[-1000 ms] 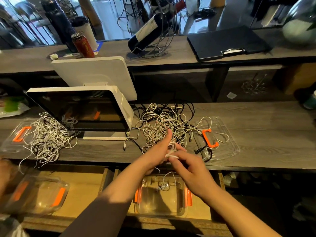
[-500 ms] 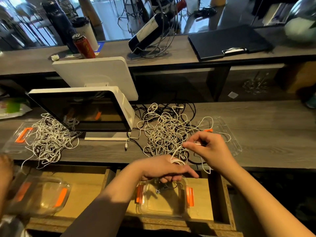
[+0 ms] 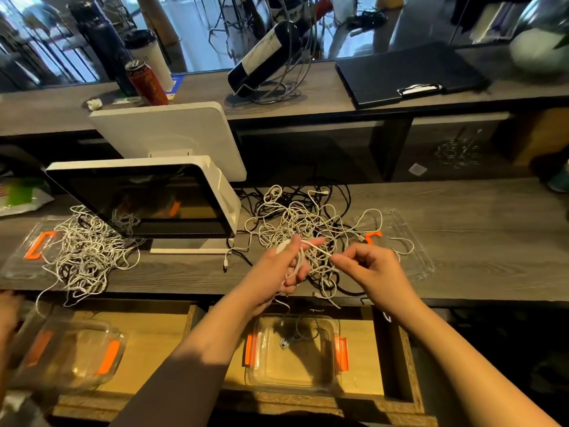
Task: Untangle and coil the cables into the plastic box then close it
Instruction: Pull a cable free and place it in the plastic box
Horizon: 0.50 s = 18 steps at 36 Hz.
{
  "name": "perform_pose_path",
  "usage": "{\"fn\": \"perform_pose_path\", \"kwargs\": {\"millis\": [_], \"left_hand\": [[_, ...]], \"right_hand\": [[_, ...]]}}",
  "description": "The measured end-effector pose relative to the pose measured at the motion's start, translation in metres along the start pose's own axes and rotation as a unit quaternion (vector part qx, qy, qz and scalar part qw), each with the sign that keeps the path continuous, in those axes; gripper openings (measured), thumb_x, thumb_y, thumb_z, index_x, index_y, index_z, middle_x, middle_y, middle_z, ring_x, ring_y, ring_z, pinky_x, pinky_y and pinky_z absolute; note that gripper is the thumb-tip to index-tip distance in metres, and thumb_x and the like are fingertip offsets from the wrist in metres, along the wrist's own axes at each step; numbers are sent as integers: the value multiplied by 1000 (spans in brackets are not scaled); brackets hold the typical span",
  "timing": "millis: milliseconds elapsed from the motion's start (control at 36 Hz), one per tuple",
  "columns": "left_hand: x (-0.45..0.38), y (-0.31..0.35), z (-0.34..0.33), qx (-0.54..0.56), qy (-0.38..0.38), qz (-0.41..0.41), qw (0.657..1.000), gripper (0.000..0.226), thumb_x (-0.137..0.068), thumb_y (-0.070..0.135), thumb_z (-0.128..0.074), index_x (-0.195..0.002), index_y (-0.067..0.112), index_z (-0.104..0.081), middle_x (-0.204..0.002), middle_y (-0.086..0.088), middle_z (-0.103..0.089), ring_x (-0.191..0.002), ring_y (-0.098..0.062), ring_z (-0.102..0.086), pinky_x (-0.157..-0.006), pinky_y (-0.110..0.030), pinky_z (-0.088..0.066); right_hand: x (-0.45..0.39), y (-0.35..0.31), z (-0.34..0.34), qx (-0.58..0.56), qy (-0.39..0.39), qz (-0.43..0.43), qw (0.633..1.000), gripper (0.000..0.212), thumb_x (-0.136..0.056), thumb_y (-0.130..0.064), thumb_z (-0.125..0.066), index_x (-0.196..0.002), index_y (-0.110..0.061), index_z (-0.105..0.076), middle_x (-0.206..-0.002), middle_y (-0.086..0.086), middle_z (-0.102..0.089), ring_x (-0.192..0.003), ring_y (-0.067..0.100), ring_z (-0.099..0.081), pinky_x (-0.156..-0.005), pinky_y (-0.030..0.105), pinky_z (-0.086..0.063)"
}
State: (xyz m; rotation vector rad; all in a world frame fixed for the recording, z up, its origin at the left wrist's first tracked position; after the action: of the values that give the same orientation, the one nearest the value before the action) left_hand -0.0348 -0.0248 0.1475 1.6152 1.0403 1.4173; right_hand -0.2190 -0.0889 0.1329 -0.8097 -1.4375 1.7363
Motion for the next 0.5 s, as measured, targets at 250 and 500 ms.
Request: {"fn": "perform_pose_path", "kwargs": {"millis": [250, 500], "left_hand": [[-7, 3, 7, 109, 197, -85, 971, 42, -105, 48, -36, -118, 30, -72, -75, -1, -56, -55, -7, -45, -46, -19, -38], [-10, 7, 1, 166, 182, -84, 966, 48, -106, 48, -29, -123, 22, -66, -74, -2, -63, -59, -12, -58, -62, -25, -49]], "right_hand": [[13, 20, -45, 55, -75, -47, 995, 25, -98, -35, -58, -87, -19, -73, -63, -5, -58, -60, 8, -50, -60, 31, -40], [22, 24, -69, 85, -88, -81, 989, 31, -97, -43, -49, -93, -22, -71, -80, 3, -69, -78, 18, -64, -77, 43, -50]]}}
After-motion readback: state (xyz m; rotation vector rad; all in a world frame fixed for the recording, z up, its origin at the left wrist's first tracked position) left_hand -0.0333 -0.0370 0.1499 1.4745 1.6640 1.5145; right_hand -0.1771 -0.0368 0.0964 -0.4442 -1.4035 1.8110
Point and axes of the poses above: each hand's wrist, its own x-axis away from the middle knuckle, its own z-axis out of the back of the hand, y = z × x, the point moved 2 cm from there along -x, towards the middle knuckle
